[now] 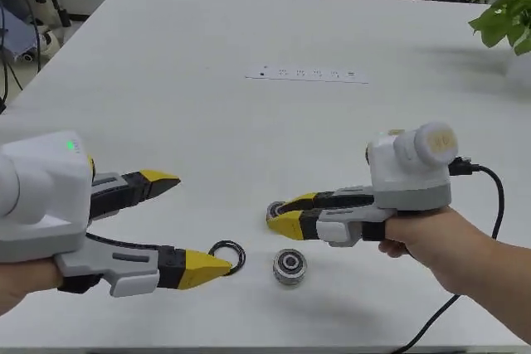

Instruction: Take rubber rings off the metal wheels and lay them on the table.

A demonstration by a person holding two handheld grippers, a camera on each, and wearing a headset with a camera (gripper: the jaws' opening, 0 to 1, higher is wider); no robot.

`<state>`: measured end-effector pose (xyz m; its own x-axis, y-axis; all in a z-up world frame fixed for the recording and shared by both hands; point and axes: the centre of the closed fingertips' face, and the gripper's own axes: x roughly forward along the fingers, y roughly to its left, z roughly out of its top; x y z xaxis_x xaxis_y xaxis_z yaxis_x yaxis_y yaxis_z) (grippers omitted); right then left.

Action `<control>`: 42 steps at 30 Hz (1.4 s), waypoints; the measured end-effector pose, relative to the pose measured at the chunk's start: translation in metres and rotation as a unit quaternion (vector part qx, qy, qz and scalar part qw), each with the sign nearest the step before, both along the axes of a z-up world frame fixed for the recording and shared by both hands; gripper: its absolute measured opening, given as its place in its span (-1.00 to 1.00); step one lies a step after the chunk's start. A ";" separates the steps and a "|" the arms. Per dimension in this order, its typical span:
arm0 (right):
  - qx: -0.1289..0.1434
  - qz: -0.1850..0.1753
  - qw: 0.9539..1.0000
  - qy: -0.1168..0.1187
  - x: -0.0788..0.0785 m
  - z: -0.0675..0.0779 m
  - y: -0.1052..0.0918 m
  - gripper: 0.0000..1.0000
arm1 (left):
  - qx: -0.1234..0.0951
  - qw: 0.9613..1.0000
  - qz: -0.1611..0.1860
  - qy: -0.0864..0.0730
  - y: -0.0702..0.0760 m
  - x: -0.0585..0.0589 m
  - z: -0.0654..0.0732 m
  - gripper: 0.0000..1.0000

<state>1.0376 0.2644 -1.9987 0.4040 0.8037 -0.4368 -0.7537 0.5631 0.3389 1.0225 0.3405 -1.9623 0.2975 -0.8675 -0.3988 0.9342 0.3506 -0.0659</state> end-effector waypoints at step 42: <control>-0.080 -0.034 0.989 -0.116 -0.049 0.041 -0.069 0.14 | -0.002 1.000 0.003 -0.010 0.002 -0.012 0.014 0.61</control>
<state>0.9886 0.1954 -1.9575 0.5592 0.6992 -0.4454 -0.7592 0.6477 0.0637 1.0105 0.3430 -1.9478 0.3113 -0.8670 -0.3891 0.9329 0.3569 -0.0487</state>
